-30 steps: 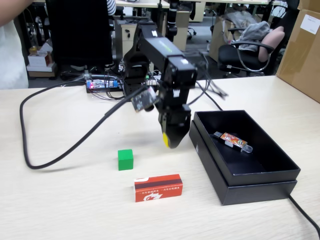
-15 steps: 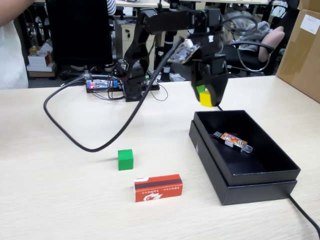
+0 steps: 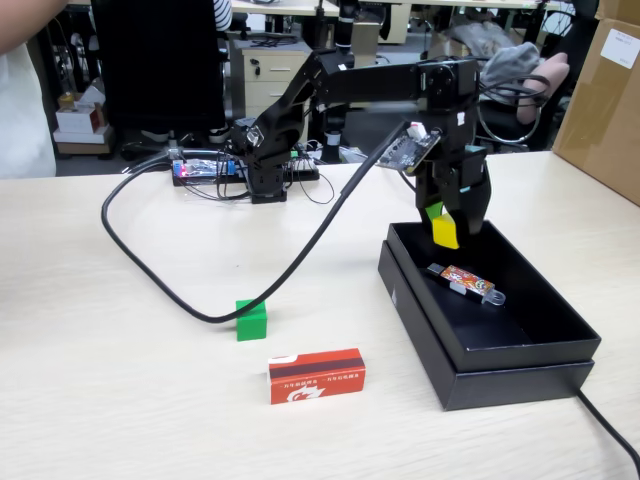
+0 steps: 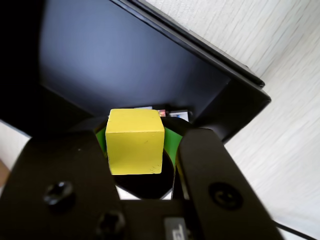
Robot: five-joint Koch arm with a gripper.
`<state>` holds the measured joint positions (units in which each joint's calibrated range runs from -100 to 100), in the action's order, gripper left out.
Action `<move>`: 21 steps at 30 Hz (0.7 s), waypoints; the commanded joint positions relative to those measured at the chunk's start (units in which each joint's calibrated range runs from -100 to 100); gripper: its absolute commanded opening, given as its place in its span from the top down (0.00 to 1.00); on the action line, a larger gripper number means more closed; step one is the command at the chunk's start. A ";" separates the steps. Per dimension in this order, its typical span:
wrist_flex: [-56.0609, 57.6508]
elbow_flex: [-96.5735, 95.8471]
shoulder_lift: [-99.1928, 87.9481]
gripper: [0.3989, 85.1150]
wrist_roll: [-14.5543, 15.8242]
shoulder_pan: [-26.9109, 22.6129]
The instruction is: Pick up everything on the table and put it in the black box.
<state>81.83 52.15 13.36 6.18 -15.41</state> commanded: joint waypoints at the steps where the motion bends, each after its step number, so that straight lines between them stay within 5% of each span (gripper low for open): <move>1: -0.57 4.15 0.12 0.94 -0.05 0.29; 13: -0.66 3.43 7.58 0.92 -0.20 2.05; 15: -0.66 2.25 7.69 0.79 -0.29 2.00; 19: -0.66 1.16 7.58 0.77 -0.39 2.00; 21: -0.66 0.71 7.58 0.68 -0.39 1.95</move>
<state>81.74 51.78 22.48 6.13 -13.75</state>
